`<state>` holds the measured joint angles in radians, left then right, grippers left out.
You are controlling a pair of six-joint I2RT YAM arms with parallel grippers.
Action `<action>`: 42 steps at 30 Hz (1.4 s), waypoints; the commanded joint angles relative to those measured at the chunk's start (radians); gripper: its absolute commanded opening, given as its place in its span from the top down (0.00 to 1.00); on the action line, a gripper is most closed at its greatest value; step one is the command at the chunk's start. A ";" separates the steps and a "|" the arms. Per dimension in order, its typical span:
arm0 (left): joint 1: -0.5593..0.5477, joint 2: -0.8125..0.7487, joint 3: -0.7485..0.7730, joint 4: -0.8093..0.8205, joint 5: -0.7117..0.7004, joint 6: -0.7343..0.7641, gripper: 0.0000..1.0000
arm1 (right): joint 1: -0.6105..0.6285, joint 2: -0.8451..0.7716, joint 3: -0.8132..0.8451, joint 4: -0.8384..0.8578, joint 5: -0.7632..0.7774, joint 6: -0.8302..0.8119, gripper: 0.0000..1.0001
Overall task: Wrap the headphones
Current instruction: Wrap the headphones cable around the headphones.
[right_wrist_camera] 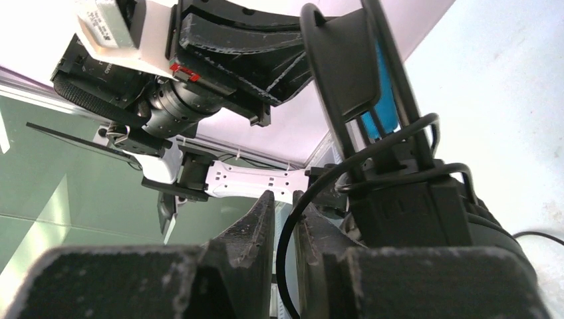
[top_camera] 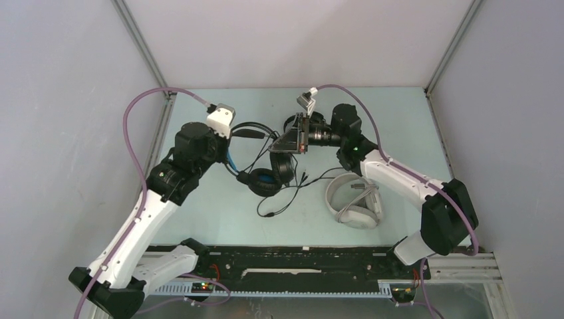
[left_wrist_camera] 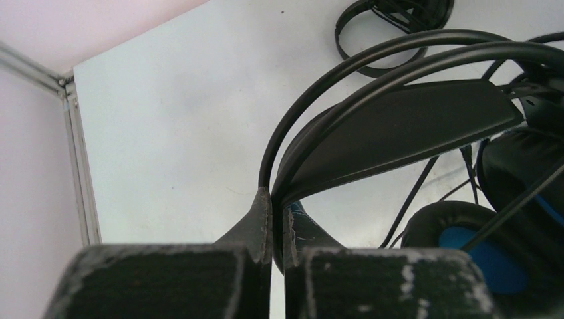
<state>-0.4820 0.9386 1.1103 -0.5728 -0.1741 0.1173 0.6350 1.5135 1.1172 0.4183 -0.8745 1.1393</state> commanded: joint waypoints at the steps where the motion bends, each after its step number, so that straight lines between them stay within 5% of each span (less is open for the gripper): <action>1: -0.003 0.004 0.077 0.047 -0.103 -0.109 1.00 | 0.026 0.000 0.081 0.014 -0.033 -0.032 0.81; 19: -0.003 -0.018 0.034 0.150 -0.299 -0.600 1.00 | 0.162 -0.026 0.156 -0.359 0.230 -0.437 0.77; 25: -0.003 -0.036 0.006 0.187 -0.304 -0.746 1.00 | 0.222 -0.036 0.156 -0.345 0.328 -0.538 0.76; 42: -0.003 -0.033 -0.060 0.250 -0.238 -0.815 1.00 | 0.326 0.013 0.275 -0.350 0.462 -0.703 0.98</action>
<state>-0.4850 0.9329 1.0664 -0.4694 -0.4324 -0.6266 0.9531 1.5070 1.3148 0.0662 -0.4358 0.4885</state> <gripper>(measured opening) 0.023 0.056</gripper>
